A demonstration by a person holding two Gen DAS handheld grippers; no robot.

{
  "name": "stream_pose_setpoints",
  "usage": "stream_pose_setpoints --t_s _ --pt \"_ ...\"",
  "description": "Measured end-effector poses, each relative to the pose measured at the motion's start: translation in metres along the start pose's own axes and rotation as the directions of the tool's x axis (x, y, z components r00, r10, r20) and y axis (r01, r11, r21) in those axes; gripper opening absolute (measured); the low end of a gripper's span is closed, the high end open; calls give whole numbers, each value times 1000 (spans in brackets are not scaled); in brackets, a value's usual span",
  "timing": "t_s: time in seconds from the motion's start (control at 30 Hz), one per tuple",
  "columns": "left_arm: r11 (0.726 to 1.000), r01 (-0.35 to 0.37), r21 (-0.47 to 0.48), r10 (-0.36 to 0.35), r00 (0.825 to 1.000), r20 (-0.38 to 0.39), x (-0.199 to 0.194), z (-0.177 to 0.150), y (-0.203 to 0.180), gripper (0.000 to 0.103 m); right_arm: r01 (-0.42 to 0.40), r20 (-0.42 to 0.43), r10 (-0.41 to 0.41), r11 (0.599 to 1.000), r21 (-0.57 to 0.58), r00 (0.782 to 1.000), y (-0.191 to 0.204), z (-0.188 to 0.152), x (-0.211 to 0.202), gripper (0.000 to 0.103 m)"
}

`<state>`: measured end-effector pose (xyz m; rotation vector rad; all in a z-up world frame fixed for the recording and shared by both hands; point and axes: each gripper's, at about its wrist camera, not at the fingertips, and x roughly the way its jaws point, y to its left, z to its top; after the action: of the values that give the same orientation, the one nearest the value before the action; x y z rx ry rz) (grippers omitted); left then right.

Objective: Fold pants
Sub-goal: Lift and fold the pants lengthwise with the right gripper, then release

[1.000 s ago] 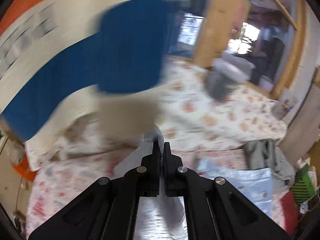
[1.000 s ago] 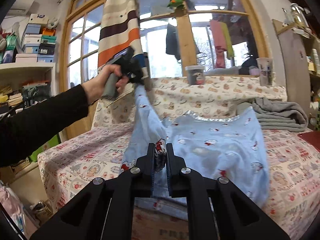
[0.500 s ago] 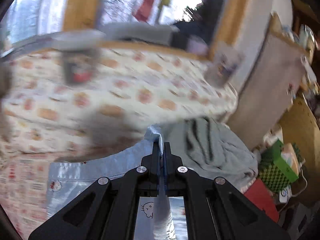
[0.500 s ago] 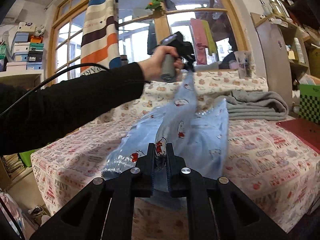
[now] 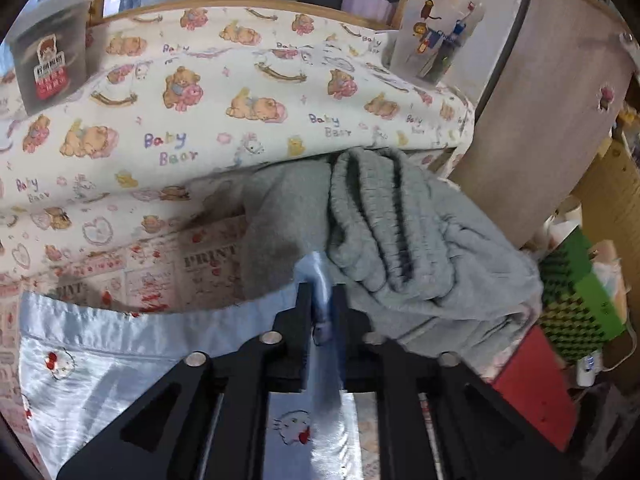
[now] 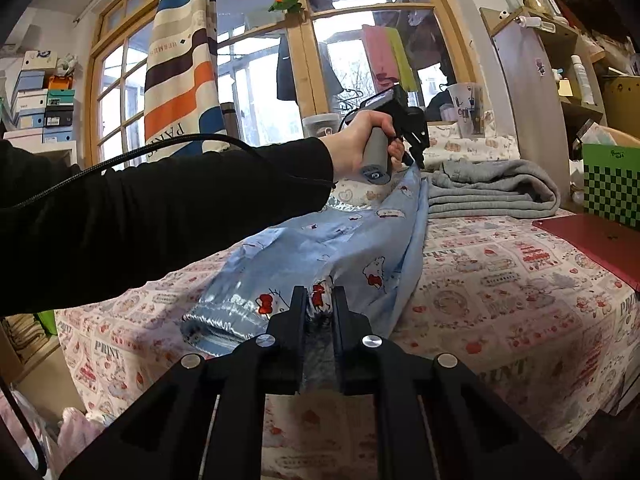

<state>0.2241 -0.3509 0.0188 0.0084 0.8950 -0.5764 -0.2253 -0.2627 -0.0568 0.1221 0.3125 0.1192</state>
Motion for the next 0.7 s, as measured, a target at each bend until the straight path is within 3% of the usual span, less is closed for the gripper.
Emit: stream_pose_setpoints --t_s 0.07,0.1,0.13,0.17,0.3,0.47,0.6,0.7 --pt "999 2 43 -3 1000 20 -4 -4 -1 27 9 -5 -9 1000 -3 1000 -2 1 0 21" --pt "998 11 68 -13 1000 23 -5 -5 -1 28 27 -7 -27 1000 -6 1000 -2 2 0 37" --pt "995 19 97 -21 1000 22 -8 -6 0 29 45 -7 -45 999 -12 999 -2 3 0 62" --pt "994 10 111 -13 1000 23 -11 -8 1 30 67 2 -67 998 -19 998 -2 3 -1 69" --pt "994 6 108 -11 999 51 -31 -11 17 43 104 46 -103 994 -32 994 -5 10 -7 70" --pt "987 -91 130 70 985 157 -69 -15 44 59 141 72 -140 990 -16 988 -19 27 -1 70" --pt "981 -160 109 137 971 196 -96 -23 79 60 231 65 -231 973 -2 971 -37 40 13 72" --pt "968 -224 110 200 959 200 -108 -35 106 60 292 9 -293 955 50 956 -63 46 25 72"
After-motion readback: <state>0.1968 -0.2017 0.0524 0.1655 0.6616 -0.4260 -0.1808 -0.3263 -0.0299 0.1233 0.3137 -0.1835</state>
